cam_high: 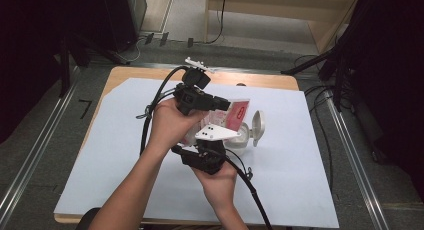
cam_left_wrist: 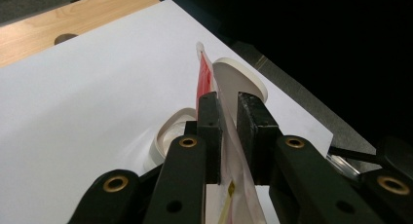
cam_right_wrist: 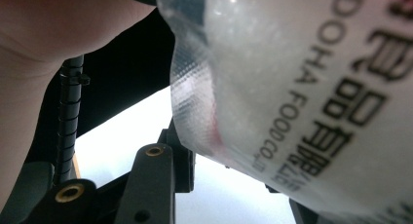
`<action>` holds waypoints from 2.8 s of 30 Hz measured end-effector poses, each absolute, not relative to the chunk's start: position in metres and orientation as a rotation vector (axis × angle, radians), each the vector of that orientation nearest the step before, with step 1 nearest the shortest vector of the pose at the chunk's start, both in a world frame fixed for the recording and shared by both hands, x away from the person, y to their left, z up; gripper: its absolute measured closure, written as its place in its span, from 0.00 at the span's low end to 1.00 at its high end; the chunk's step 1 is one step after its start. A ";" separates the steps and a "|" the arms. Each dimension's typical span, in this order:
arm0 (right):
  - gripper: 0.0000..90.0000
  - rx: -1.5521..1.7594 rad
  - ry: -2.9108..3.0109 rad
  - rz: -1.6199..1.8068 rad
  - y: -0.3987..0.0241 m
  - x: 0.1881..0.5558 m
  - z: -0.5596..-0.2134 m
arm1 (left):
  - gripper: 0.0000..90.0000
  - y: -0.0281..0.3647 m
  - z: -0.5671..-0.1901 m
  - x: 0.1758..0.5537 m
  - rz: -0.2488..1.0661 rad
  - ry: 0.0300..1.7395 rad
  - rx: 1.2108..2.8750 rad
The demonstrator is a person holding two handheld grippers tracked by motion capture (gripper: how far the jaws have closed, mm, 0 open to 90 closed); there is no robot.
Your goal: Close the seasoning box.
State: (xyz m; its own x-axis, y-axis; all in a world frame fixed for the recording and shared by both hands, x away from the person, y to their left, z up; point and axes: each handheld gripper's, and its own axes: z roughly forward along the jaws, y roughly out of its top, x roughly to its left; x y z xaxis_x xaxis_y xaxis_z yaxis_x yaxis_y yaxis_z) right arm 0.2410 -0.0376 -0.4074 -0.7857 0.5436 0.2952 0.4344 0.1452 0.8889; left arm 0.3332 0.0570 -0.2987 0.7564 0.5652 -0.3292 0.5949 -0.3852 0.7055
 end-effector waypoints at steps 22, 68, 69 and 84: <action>0.71 0.988 2.297 1.749 -0.036 0.241 -0.407 | 0.89 0.054 -0.294 0.328 -0.014 0.860 2.087; 0.66 0.963 2.277 1.768 -0.031 0.239 -0.413 | 0.89 0.054 -0.292 0.323 -0.008 0.826 2.123; 0.66 0.962 2.277 1.769 -0.031 0.239 -0.413 | 0.89 0.054 -0.292 0.323 -0.008 0.827 2.123; 0.66 0.950 2.286 1.768 -0.031 0.239 -0.416 | 0.88 0.059 -0.292 0.323 -0.028 0.825 2.144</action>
